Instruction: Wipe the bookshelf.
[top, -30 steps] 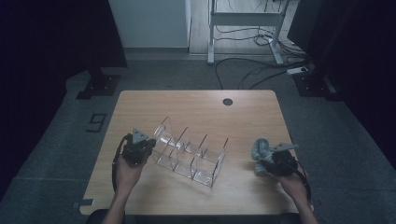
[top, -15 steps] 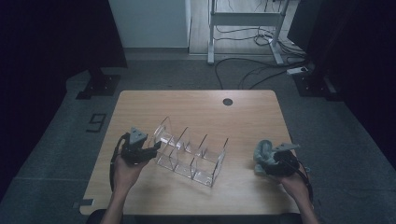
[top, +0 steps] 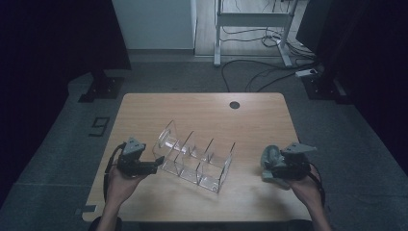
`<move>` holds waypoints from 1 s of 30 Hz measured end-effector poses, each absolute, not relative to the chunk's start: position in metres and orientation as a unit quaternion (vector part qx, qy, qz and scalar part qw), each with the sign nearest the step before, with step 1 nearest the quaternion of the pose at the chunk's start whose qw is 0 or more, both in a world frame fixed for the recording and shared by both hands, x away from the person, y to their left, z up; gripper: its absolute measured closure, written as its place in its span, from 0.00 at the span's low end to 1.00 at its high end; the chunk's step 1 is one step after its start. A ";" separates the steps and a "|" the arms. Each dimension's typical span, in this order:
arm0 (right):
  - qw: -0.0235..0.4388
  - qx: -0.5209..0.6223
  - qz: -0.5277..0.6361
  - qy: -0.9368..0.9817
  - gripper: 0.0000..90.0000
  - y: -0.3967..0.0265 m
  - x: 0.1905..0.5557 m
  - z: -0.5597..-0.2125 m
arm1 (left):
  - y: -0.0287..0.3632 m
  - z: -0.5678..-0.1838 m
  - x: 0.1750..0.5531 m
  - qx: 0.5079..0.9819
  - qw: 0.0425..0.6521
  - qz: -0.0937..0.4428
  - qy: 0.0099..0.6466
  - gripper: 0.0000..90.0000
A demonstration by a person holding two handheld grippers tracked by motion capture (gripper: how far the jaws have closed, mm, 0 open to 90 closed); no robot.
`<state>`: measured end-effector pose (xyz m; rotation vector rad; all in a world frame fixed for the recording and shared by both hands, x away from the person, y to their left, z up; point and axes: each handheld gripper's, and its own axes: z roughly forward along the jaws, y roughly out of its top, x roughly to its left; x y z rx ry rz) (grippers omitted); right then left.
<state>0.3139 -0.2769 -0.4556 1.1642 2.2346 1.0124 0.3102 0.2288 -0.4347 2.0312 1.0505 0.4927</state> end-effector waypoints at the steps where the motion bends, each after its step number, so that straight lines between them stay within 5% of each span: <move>1: 0.211 0.413 0.368 0.806 0.22 -0.274 0.313 -0.453 | 0.229 -0.437 0.310 0.800 0.389 0.193 0.414 0.16; 30: 0.140 0.280 0.402 0.860 0.19 -0.189 0.354 -0.450 | 0.219 -0.460 0.325 0.804 0.362 0.194 0.430 0.17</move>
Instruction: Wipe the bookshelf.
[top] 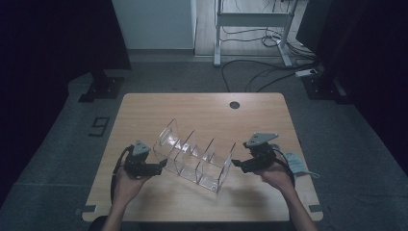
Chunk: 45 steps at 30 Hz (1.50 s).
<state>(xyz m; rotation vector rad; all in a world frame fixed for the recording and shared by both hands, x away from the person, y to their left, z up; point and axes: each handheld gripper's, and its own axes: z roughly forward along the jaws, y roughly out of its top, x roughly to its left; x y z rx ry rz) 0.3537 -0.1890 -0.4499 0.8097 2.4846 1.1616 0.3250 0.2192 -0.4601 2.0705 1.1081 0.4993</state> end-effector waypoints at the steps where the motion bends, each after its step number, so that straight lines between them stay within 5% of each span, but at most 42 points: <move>1: 0.139 0.279 0.401 0.862 0.19 -0.188 0.355 -0.450 | 0.219 -0.460 0.325 0.803 0.362 0.194 0.431 0.17; 45: 0.102 0.210 0.427 0.873 0.40 -0.178 0.340 -0.452 | 0.174 -0.470 0.335 0.826 0.342 0.192 0.405 0.17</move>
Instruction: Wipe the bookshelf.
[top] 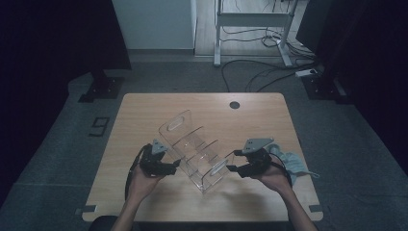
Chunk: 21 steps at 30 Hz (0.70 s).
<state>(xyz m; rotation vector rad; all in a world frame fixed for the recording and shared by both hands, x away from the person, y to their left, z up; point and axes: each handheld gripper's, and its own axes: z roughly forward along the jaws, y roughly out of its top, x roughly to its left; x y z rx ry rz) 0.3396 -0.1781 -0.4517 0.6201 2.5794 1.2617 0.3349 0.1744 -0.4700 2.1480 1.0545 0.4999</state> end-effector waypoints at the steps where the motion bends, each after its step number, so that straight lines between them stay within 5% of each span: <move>1: 0.102 0.210 0.427 0.873 0.40 -0.178 0.339 -0.452 | 0.174 -0.470 0.335 0.826 0.341 0.192 0.405 0.17; 13: 0.102 0.210 0.427 0.873 0.47 -0.179 0.325 -0.450 | 0.164 -0.474 0.335 0.828 0.344 0.182 0.403 0.18; 21: 0.112 0.197 0.427 0.875 0.62 -0.178 0.312 -0.447 | 0.159 -0.474 0.334 0.829 0.349 0.174 0.400 0.20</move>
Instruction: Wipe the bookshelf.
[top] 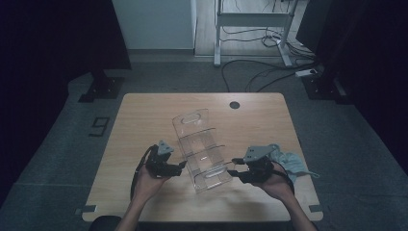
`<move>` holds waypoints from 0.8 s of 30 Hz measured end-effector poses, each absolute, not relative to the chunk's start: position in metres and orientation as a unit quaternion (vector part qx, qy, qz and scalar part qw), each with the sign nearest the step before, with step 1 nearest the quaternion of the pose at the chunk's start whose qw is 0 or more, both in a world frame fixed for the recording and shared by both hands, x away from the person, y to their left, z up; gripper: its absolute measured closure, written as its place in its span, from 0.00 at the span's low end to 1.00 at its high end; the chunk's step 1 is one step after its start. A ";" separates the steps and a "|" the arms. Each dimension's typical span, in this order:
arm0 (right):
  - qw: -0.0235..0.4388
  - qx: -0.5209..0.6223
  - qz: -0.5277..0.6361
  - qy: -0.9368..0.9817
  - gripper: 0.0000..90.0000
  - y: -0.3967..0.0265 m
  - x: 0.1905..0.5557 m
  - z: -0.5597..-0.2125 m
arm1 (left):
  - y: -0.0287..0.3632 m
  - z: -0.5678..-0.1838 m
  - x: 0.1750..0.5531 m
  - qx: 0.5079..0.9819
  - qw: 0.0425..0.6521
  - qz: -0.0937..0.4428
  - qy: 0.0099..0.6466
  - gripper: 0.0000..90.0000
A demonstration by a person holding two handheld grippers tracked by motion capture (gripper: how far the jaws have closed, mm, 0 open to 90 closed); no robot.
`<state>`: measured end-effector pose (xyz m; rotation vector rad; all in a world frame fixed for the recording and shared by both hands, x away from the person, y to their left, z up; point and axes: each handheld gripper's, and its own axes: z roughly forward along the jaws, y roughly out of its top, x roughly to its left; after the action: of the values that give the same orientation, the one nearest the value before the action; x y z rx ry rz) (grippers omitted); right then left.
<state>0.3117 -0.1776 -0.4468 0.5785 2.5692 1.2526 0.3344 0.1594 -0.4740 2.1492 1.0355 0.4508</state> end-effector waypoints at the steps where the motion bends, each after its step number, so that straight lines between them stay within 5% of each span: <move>1: 0.114 0.196 0.427 0.875 0.64 -0.177 0.310 -0.447 | 0.159 -0.474 0.334 0.829 0.350 0.173 0.400 0.21; 13: 0.116 0.183 0.425 0.879 0.80 -0.169 0.302 -0.445 | 0.177 -0.458 0.324 0.820 0.373 0.166 0.402 0.21; 24: 0.113 0.174 0.425 0.881 0.82 -0.155 0.300 -0.444 | 0.205 -0.435 0.304 0.819 0.403 0.158 0.377 0.17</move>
<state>0.2999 -0.1552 -0.4443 0.5103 2.5851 1.2463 0.3041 0.2049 -0.4350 2.0692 0.9513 0.3998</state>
